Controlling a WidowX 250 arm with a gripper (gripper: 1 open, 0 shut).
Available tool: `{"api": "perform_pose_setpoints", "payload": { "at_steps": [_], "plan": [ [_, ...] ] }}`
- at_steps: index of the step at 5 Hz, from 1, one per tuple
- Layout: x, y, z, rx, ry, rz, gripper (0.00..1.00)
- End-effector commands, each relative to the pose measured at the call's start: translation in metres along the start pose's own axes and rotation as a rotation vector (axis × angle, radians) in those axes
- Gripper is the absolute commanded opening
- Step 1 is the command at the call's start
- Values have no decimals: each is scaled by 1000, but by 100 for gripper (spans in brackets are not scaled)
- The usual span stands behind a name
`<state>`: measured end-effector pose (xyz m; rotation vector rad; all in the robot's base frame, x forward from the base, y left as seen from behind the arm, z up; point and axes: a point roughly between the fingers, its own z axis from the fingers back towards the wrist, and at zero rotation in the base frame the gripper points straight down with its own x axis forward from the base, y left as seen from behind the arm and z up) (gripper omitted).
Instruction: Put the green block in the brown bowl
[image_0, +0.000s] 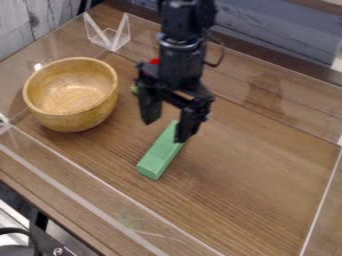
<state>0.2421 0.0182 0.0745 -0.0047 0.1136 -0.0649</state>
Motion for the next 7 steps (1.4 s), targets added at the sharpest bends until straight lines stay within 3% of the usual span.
{"api": "perform_pose_setpoints", "payload": {
  "at_steps": [1,3,7],
  "plan": [
    [1,10,9,11,-71,11,100],
    [2,0,4,15,-96,-107,100],
    [13,13,-17,23,-137,-121,100]
  ]
}}
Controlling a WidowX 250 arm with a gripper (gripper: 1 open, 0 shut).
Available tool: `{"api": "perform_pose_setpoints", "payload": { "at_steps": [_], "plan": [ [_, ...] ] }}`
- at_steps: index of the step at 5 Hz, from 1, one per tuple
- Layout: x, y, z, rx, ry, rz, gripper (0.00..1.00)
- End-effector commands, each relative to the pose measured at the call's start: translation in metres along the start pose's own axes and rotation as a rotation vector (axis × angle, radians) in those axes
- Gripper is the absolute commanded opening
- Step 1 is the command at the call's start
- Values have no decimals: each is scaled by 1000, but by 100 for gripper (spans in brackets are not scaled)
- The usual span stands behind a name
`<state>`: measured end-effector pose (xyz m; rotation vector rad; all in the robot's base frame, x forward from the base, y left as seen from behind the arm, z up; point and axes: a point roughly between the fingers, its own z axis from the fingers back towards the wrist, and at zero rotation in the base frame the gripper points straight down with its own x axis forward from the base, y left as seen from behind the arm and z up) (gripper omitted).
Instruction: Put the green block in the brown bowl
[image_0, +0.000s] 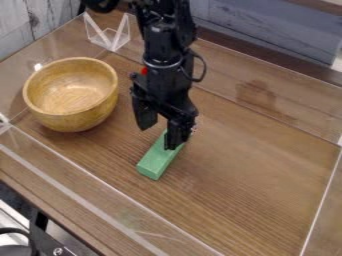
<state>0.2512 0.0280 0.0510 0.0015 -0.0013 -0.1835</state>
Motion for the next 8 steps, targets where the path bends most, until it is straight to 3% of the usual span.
{"api": "perform_pose_setpoints", "payload": {
  "at_steps": [1,3,5,6,8],
  "plan": [
    [4,6,0,10,-29,0,100],
    [5,-1,-12,12,-32,40,100],
    [22,-19,-19,20,-39,143,100],
    [22,-23,-19,17,-45,147,0],
    [19,-27,0,2,-68,183,0]
  ]
}}
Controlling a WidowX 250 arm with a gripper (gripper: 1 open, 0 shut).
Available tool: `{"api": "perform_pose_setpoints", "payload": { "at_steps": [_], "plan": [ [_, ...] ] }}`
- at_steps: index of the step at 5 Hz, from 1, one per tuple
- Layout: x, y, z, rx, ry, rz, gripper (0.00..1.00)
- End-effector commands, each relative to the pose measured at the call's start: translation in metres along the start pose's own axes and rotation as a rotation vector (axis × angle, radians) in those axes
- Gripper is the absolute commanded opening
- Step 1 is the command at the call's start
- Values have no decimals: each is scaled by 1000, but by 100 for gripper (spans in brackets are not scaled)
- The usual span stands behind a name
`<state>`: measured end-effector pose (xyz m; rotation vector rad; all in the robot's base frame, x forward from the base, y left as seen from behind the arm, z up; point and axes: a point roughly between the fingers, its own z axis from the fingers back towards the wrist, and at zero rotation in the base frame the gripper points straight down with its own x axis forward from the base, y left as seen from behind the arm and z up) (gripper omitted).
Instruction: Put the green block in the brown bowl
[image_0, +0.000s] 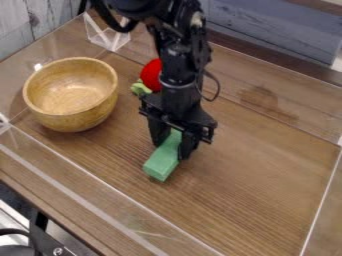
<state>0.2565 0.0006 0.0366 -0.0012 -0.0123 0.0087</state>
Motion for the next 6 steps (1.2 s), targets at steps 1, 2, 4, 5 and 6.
{"api": "perform_pose_setpoints", "payload": {
  "at_steps": [1,2,4,5,6],
  "plan": [
    [9,-3,21,-5,-65,11,0],
    [9,-2,12,-7,-67,28,0],
    [10,6,40,-12,-84,66,0],
    [16,16,62,-8,-111,94,0],
    [22,33,80,-2,-134,124,0]
  ]
}}
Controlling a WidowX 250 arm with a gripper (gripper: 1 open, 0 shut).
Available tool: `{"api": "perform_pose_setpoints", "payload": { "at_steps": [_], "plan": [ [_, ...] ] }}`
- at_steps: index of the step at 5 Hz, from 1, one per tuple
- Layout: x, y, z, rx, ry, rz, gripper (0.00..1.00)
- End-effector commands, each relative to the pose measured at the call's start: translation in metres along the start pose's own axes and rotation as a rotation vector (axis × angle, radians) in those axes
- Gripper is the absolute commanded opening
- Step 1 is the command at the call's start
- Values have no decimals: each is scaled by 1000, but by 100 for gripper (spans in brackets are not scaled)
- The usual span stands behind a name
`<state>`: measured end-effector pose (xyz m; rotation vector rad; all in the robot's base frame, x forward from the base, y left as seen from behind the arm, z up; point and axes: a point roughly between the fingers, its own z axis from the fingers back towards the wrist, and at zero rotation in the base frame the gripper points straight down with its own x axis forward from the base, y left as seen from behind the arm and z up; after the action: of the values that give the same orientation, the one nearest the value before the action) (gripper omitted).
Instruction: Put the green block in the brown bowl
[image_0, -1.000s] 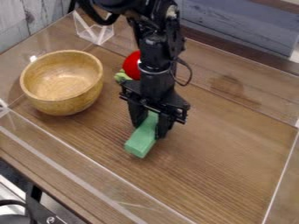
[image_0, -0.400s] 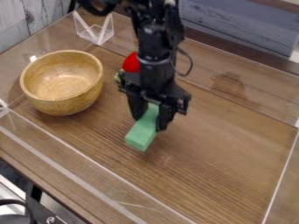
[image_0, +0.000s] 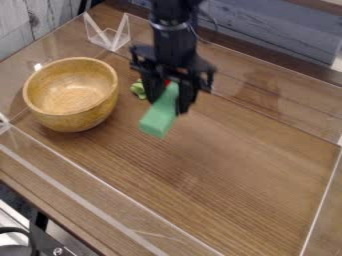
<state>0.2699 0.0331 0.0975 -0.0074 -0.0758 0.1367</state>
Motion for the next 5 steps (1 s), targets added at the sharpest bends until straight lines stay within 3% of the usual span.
{"api": "perform_pose_setpoints", "payload": {
  "at_steps": [1,2,3,5],
  "plan": [
    [15,28,27,13,-85,50,0],
    [17,69,29,31,-89,128,0],
    [17,92,32,43,-89,194,0],
    [20,129,42,62,-79,223,0]
  ]
}}
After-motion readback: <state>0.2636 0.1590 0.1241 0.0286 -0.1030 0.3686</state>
